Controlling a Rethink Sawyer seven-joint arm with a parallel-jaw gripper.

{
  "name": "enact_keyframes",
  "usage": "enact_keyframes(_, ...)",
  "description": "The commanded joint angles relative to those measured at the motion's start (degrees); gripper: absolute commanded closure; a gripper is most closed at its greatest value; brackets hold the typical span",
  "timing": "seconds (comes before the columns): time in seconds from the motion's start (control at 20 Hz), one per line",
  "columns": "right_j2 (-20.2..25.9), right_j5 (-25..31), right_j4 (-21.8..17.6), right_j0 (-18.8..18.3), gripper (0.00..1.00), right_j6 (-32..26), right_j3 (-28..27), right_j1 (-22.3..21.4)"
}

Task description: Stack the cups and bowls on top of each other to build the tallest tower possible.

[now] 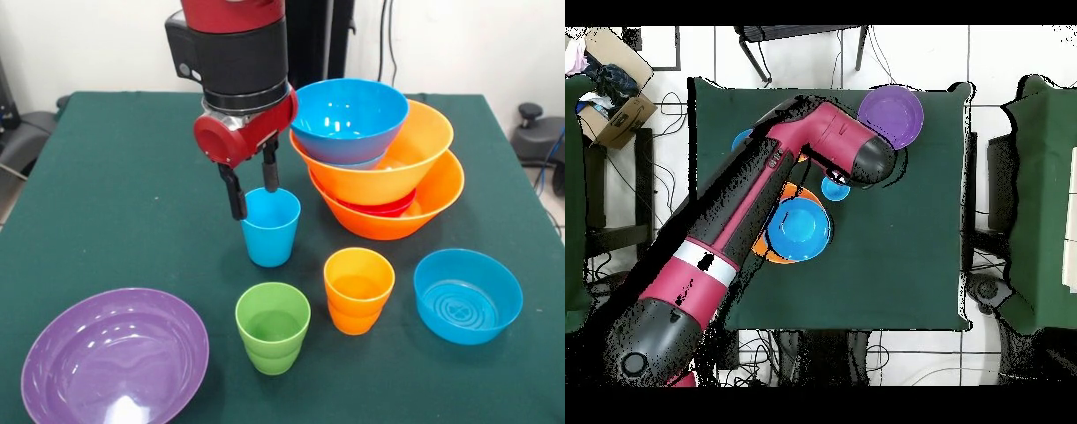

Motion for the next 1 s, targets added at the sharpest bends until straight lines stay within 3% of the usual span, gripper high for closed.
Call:
enact_keyframes(0.05, 6.6, 0.01, -0.69, 0.79, 0.0, -5.84, -1.28, 3.29)
enact_keyframes(1.0, 7.56, 5.42, 0.72, 0.89, 0.0, -9.56, -0.22, 6.53)
